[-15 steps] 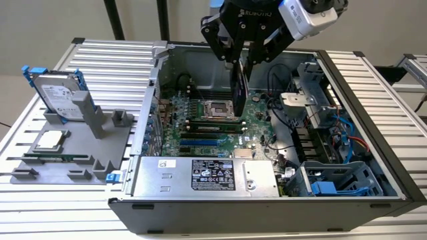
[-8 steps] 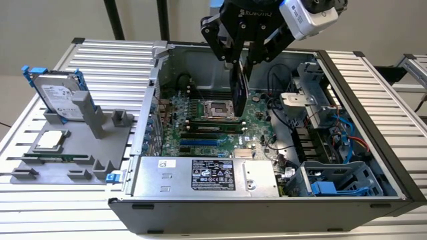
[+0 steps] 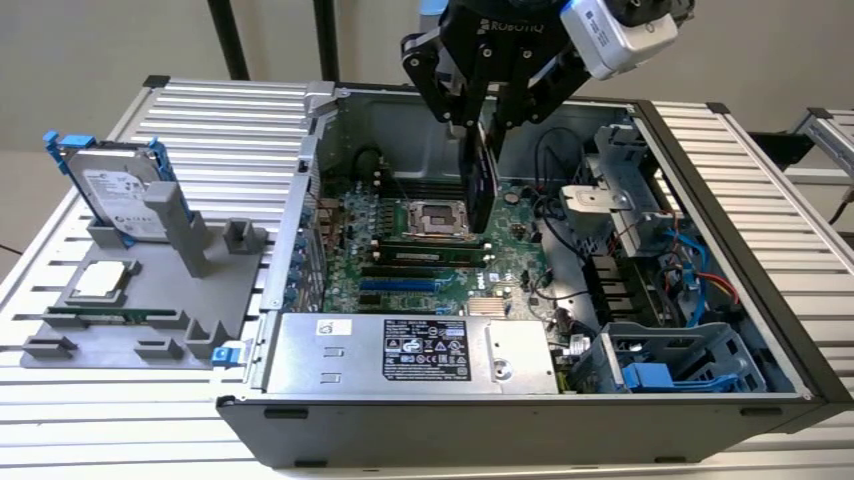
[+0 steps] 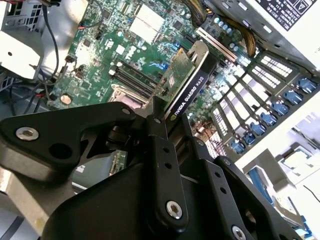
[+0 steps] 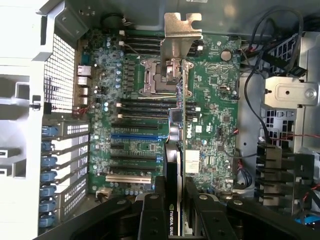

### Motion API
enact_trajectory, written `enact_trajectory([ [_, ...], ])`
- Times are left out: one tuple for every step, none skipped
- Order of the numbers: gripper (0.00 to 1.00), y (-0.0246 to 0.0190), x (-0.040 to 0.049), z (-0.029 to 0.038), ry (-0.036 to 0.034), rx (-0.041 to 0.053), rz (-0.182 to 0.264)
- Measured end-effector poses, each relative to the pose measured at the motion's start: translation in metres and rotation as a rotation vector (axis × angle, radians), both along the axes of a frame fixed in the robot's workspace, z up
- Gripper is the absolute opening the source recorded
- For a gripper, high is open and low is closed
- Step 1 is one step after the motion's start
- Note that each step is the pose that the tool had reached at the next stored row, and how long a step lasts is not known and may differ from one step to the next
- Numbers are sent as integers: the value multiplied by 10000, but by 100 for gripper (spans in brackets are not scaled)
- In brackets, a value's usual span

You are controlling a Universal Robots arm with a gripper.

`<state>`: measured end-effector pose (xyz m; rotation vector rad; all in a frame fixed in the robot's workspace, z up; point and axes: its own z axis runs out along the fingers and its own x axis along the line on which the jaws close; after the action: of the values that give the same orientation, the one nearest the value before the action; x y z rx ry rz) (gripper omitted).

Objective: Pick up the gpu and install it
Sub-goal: 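Insert the gpu into the slot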

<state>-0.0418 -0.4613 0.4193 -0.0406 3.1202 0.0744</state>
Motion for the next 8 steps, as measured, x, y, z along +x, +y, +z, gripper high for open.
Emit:
enact_trajectory([
  [0,0,0,0,0,0,24],
  [0,0,0,0,0,0,46],
  [0,0,0,0,0,0,68],
  [0,0,0,0,0,0,92],
  [0,0,0,0,0,-1,114],
  [0,0,0,0,0,-1,138],
  [0,0,0,0,0,0,161],
  [0,0,0,0,0,-1,185],
])
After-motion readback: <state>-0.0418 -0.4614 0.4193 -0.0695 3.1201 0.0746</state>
